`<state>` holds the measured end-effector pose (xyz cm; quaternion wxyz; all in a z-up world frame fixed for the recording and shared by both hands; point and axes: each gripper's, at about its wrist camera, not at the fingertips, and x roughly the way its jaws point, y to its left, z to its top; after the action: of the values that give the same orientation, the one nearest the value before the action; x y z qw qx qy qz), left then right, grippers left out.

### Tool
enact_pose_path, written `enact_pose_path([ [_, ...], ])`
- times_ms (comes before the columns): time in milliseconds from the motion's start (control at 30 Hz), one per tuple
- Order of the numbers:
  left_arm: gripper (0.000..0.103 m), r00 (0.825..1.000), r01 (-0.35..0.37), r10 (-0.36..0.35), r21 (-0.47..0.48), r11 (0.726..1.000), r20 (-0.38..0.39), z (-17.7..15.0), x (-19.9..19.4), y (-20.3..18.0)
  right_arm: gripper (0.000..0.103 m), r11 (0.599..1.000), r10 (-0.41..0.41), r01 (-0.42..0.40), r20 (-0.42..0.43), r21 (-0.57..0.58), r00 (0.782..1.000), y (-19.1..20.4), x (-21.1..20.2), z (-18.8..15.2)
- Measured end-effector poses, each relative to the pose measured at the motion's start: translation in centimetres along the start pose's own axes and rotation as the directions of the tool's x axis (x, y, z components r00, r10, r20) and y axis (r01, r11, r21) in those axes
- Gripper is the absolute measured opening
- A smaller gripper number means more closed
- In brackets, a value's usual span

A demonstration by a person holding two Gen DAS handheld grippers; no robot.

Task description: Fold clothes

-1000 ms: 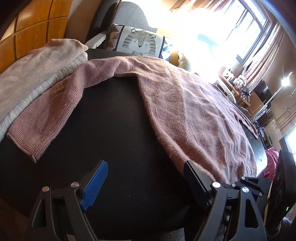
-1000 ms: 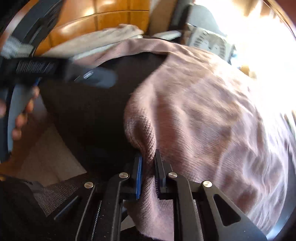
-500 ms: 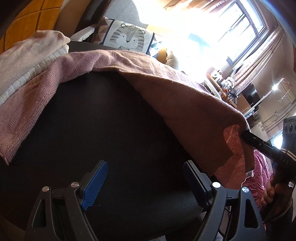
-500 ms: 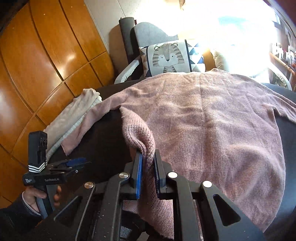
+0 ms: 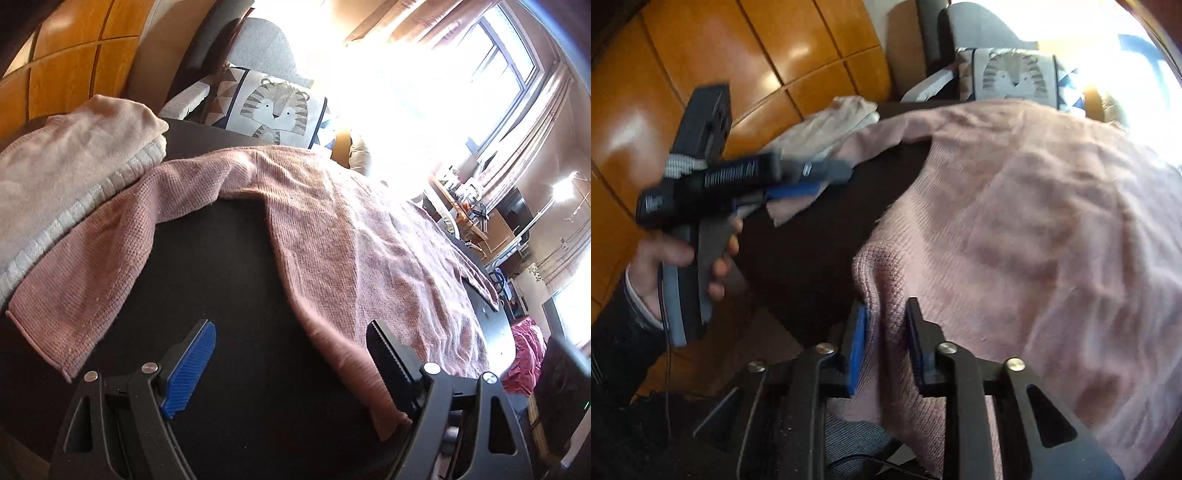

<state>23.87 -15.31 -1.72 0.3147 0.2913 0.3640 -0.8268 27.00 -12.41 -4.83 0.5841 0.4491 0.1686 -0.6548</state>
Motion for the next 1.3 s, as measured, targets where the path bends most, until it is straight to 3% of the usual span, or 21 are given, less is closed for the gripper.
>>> enact_pose_path([
  [33,0.085,1.0,0.001,-0.001,0.009,1.0,0.0,0.2,0.2,-0.3,0.067,1.0,0.006,-0.006,-0.018,-0.019,1.0,0.5,0.5,-0.7],
  [167,0.085,0.999,0.02,-0.017,0.08,0.997,-0.031,0.5,2.4,-3.3,0.068,0.998,0.035,-0.034,0.021,-0.046,0.999,0.5,-0.8,-2.2],
  [267,0.085,0.997,0.022,-0.012,0.147,0.989,-0.073,0.5,5.5,-6.3,0.068,0.998,-0.059,0.058,0.128,0.017,0.99,-2.8,-4.6,-2.3],
  [333,0.085,0.994,0.02,0.0,0.173,0.985,-0.113,0.2,7.7,-7.8,0.068,0.979,-0.188,0.169,0.188,0.114,0.964,-6.5,-7.4,-2.6],
  [400,0.085,0.989,0.002,0.026,0.191,0.982,-0.143,-0.4,9.4,-8.4,0.069,0.934,-0.338,0.298,0.211,0.197,0.917,-10.3,-9.7,-3.0],
  [500,0.085,0.985,-0.041,0.081,0.248,0.968,-0.153,-1.5,11.1,-9.2,0.071,0.88,-0.457,0.411,0.188,0.236,0.87,-15.5,-10.8,-3.8],
  [633,0.085,0.984,-0.085,0.139,0.392,0.916,-0.11,-3.2,10.9,-9.9,0.072,0.861,-0.474,0.441,0.087,0.254,0.876,-20.7,-10.2,-6.9],
  [733,0.087,0.988,-0.09,0.136,0.458,0.884,-0.068,-4.6,9.8,-8.9,0.079,0.88,-0.467,0.443,0.148,0.168,0.872,-20.5,-10.7,-9.0],
  [933,0.088,0.986,-0.102,0.15,0.476,0.874,-0.065,-5.5,7.6,-6.7,0.082,0.887,-0.456,0.431,0.162,0.166,0.875,-20.6,-10.7,-9.4],
  [1067,0.087,0.979,-0.066,0.146,0.466,0.883,-0.139,-4.3,7.7,-7.0,0.083,0.903,-0.409,0.383,0.115,0.195,0.905,-21.8,-12.1,-6.5],
  [1200,0.085,0.988,-0.003,0.07,0.429,0.903,-0.141,-1.6,8.5,-9.5,0.083,0.883,-0.451,0.4,0.204,0.246,0.869,-22.4,-13.6,-2.5],
  [1300,0.085,0.993,0.054,-0.009,0.392,0.918,-0.116,0.8,10.2,-12.5,0.083,0.866,-0.476,0.417,0.2,0.277,0.856,-23.4,-12.5,0.6],
])
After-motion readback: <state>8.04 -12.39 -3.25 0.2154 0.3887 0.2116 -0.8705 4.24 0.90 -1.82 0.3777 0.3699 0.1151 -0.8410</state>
